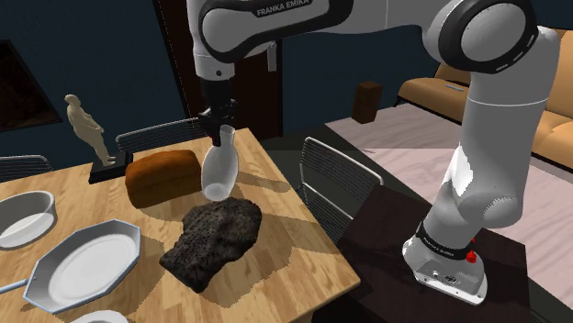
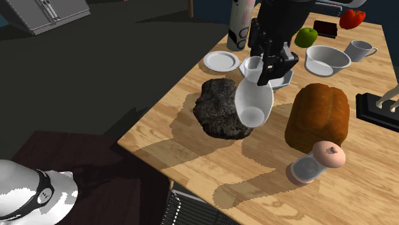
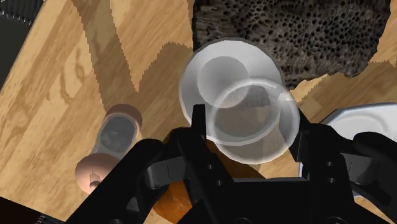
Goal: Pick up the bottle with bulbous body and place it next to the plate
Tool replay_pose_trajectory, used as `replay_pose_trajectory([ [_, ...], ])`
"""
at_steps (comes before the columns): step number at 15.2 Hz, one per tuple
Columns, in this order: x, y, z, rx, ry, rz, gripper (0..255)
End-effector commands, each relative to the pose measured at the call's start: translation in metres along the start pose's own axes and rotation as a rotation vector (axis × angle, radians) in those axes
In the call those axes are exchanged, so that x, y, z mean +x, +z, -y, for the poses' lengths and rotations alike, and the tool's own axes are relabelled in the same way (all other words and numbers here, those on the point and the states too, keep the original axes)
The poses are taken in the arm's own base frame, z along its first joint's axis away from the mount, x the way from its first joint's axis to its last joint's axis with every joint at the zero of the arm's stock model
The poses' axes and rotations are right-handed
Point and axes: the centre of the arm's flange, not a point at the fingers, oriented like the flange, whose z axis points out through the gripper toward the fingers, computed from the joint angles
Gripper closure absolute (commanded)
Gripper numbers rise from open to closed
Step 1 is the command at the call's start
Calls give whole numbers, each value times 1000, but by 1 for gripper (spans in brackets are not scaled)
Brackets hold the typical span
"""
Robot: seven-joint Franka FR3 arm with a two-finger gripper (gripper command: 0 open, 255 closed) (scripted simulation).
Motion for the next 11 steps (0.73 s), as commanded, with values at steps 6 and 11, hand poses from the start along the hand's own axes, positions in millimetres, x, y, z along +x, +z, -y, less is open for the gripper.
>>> replay_pose_trajectory([
  [6, -11, 9, 89, 0, 1, 0, 255],
  [11, -20, 15, 154, 0, 1, 0, 255],
])
